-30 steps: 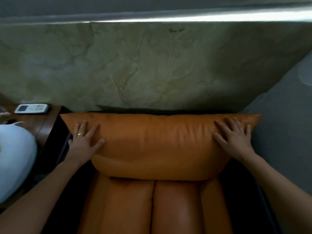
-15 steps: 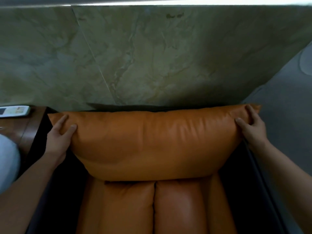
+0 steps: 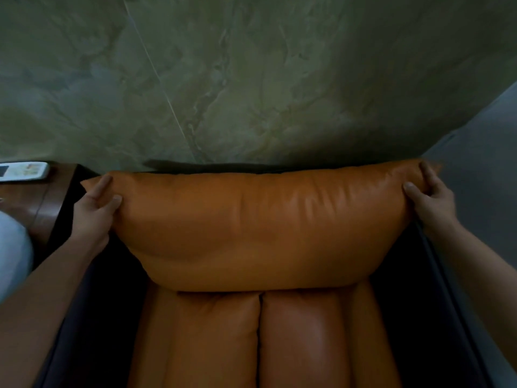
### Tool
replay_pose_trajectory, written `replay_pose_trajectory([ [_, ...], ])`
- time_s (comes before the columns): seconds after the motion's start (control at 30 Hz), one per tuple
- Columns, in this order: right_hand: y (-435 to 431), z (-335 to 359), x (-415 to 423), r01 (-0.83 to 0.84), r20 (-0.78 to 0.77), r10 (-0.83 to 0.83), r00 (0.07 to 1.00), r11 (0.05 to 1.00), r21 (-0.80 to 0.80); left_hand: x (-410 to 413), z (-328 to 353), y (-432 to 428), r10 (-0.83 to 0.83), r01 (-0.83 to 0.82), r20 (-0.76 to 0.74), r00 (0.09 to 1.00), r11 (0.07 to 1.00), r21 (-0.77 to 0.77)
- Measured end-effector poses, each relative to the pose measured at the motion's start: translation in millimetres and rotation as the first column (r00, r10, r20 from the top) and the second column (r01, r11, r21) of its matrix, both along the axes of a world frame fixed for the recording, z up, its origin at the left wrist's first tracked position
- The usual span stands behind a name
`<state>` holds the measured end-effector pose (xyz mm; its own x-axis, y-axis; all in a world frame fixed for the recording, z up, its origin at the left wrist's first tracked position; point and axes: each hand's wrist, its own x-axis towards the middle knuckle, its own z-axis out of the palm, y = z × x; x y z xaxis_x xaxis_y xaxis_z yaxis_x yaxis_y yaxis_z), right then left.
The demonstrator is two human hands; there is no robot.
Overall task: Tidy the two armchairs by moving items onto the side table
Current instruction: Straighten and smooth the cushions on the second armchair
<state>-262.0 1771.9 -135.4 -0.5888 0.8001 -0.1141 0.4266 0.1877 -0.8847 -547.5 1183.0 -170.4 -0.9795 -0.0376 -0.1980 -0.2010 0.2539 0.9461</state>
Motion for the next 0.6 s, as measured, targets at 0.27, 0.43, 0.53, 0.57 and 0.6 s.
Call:
replay_pose_trajectory([
  [0.27,-78,25,-23,-0.003,0.337,-0.167,0.927,0.893,0.450,60,46,53,0.099,-0.157,-0.129,0.987,0.779,-0.607],
  [0.43,-190,9,-67,-0.633,0.538,0.365,0.759,0.605,0.483,134,32,151,-0.643,0.334,-0.024,0.765,0.429,-0.839],
  [0.53,-224,-11,-93,-0.777,0.615,0.481,0.625,0.464,0.426,124,11,186,-0.680,0.368,0.056,0.732,0.325,-0.871],
  [0.57,-227,-18,-98,-0.777,0.612,0.483,0.626,0.449,0.441,121,5,192,-0.664,0.328,0.039,0.747,0.316,-0.890],
  [0.6,-228,-24,-101,-0.767,0.602,0.478,0.640,0.446,0.461,117,0,195,-0.644,0.290,0.021,0.765,0.315,-0.904],
])
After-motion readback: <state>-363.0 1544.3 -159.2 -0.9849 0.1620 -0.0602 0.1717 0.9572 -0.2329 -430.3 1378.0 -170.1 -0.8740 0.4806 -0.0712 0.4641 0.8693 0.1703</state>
